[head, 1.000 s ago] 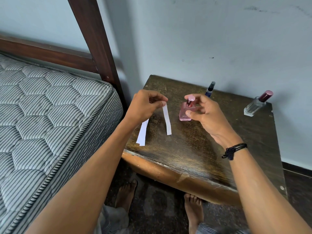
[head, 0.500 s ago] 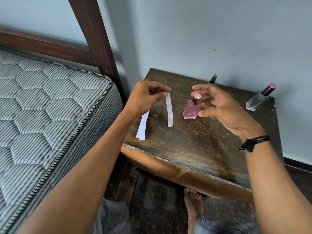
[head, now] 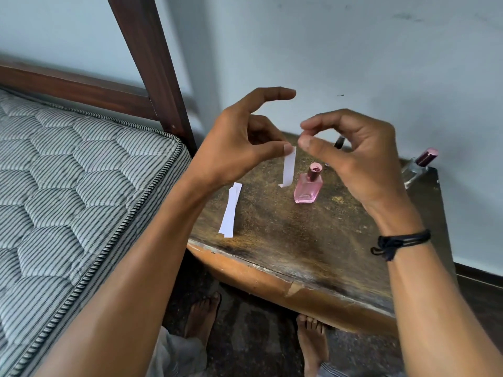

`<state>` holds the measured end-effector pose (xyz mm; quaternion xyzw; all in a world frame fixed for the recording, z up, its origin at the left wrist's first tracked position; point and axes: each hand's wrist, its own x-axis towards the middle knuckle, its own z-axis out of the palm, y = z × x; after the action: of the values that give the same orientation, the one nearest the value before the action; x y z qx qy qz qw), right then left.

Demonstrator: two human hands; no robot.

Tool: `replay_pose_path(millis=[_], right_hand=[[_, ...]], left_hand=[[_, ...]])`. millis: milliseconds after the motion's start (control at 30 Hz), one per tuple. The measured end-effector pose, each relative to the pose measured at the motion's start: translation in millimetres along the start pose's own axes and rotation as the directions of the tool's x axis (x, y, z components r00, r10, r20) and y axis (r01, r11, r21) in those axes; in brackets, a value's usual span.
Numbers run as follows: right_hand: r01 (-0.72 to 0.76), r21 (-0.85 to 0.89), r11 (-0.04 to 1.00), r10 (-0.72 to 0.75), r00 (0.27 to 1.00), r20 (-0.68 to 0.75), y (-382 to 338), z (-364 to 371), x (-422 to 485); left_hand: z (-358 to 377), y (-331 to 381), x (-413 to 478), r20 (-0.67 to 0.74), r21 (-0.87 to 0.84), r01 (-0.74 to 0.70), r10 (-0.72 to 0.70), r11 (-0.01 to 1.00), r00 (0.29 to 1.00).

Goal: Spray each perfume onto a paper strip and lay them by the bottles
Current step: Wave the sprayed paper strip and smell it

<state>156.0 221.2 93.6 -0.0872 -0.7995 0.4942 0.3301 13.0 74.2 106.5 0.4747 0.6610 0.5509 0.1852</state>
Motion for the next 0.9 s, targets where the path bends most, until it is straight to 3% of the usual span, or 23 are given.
replay_pose_path(millis=[400, 500, 600, 767, 900], right_hand=[[-0.024, -0.094, 0.995, 0.041, 0.983, 0.178, -19, -13, 4], [-0.021, -0.033, 0.999, 0.025, 0.994, 0.104, -17, -14, 5], [-0.046, 0.074, 0.996, 0.048, 0.998, -0.028, -14, -15, 6], [-0.056, 0.167, 0.984, 0.094, 0.968, -0.231, -20, -21, 8], [-0.039, 0.108, 0.993, 0.067, 0.959, -0.275, -26, -26, 9]], left_hand=[[11, 6, -5, -0.056, -0.057, -0.001, -0.002, 0.998, 0.998], [16, 1, -6, -0.084, -0.23, 0.046, -0.067, 0.972, 0.994], [16, -6, -11, -0.014, -0.369, 0.137, -0.153, 0.919, 0.988], [19, -20, -23, 0.189, -0.322, 0.19, -0.133, 0.928, 0.973], [27, -23, -25, 0.206, -0.367, 0.193, -0.122, 0.91, 0.971]])
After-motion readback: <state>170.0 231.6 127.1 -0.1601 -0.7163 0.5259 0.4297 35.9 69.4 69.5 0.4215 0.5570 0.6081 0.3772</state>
